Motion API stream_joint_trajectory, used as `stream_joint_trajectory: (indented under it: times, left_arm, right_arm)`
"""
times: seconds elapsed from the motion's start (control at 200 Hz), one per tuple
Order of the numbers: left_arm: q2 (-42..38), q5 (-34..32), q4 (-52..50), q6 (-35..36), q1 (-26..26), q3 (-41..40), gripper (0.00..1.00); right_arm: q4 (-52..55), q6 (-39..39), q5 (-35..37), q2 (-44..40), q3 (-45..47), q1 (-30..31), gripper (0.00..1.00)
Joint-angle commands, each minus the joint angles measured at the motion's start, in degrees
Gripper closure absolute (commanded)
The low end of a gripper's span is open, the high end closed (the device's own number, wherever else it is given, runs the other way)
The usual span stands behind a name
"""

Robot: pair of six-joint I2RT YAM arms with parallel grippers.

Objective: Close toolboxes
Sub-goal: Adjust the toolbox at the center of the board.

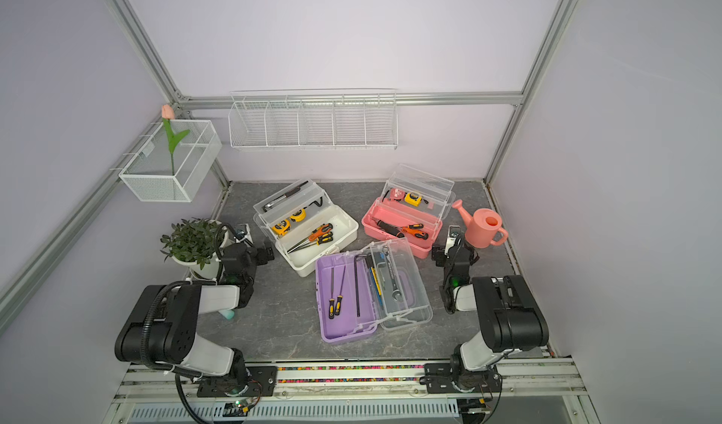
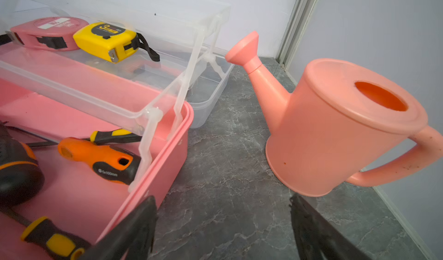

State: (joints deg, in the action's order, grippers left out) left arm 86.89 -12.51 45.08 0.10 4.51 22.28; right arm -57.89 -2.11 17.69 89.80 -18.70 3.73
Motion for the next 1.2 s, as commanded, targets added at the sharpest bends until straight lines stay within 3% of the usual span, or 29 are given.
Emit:
stream_joint_trajectory:
  times: [0.0, 0.905, 1.0, 1.11, 1.195]
  left_arm:
    - [-0.5, -0.4, -0.3, -0.5, -0.2, 1.7, 0.01]
    - [-0.1, 0.5, -2.3, -1.8, -1.2, 3.0, 0.01]
    - [-1.7, 0.8, -3.0, -0.5, -1.3, 3.6, 0.0]
    - [-6.4, 1.4, -18.4, -0.4, -1.0, 9.6, 0.0]
    - [-8.1, -2.2, -26.6, -1.4, 0.9, 14.1, 0.0]
  right_arm:
    - [-0.3, 0.1, -0.5, -0.5, -0.3, -0.3, 0.11]
    - [0.5, 2.2, 0.0, -1.2, -0.5, -2.1, 0.11]
    - [4.7, 0.7, -1.1, -4.3, -1.5, -1.2, 0.11]
    - [17.6, 0.0, 1.6, -10.9, -5.5, 0.1, 0.11]
    - [24.7, 2.2, 3.5, -15.1, -8.1, 0.1, 0.11]
